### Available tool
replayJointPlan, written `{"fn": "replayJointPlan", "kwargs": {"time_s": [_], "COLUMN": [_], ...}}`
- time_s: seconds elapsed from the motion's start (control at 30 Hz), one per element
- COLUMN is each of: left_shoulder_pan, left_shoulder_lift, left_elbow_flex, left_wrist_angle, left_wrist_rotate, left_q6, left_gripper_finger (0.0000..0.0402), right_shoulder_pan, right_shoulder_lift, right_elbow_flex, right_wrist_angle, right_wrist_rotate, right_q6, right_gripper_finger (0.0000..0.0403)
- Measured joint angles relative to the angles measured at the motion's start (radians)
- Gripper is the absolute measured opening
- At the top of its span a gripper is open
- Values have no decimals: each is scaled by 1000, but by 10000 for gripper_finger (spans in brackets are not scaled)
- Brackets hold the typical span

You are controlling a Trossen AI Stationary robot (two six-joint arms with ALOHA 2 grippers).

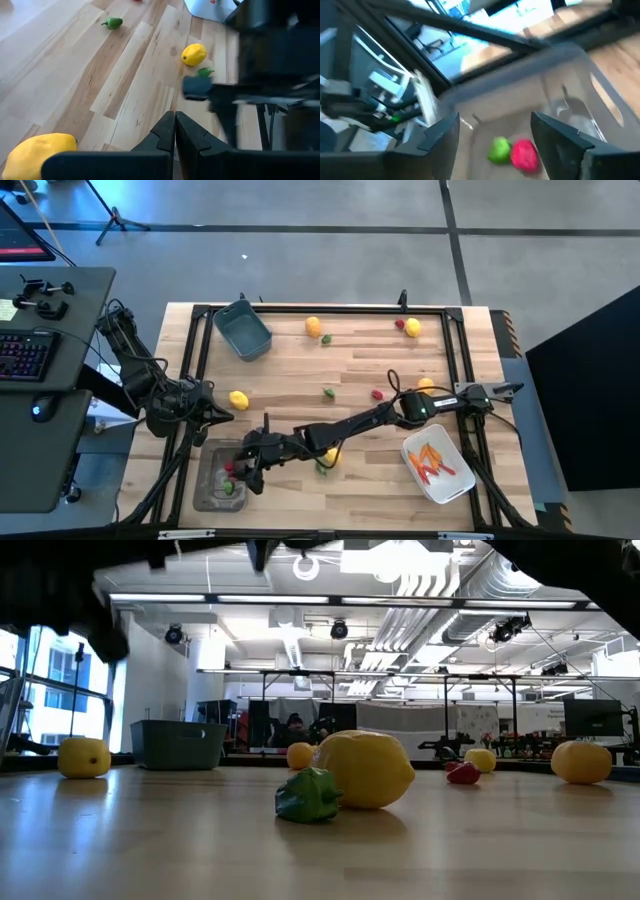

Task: Sort produce into baskets
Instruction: Put the green chili pepper into the black bin

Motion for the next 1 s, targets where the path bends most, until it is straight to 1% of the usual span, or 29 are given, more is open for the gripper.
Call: {"fn": "replayJointPlan", "kwargs": {"time_s": [0.07,0.13,0.17,0.3,0.4,0.43,0.47,0.53,0.6,0.67,0.73,0.8,0.9,1.0], "left_shoulder_pan": [0,0,0,0,0,0,0,0,0,0,0,0,0,0], "left_shoulder_lift": [0,0,0,0,0,0,0,0,0,0,0,0,0,0], "left_elbow_flex": [0,0,0,0,0,0,0,0,0,0,0,0,0,0], "left_wrist_angle": [1,4,4,4,5,5,5,4,5,5,4,3,3,1], "left_wrist_rotate": [-5,-14,-17,-6,-3,-3,-3,-7,-11,-11,-11,-12,-19,-41], "left_q6": [-7,-19,-22,-29,-29,-29,-30,-29,-23,-21,-11,-3,-5,-33], "left_gripper_finger": [0,0,0,0,0,0,0,0,0,0,0,0,0,0], "right_shoulder_pan": [-5,-16,-26,-76,-116,-130,-142,-176,-207,-236,-259,-285,-329,-370], "right_shoulder_lift": [-8,-53,-70,-159,-227,-249,-267,-294,-310,-311,-311,-311,-317,-339], "right_elbow_flex": [43,11,1,0,0,1,1,1,1,-9,-52,-114,-229,-352], "right_wrist_angle": [-78,-117,-165,-386,-555,-611,-672,-787,-907,-980,-995,-942,-802,-661], "right_wrist_rotate": [-1,16,34,75,153,189,219,260,297,323,299,259,186,136], "right_q6": [0,13,24,16,-4,-5,-6,19,41,52,54,61,57,57], "right_gripper_finger": [221,199,184,102,30,16,9,13,8,2,2,1,0,0]}}
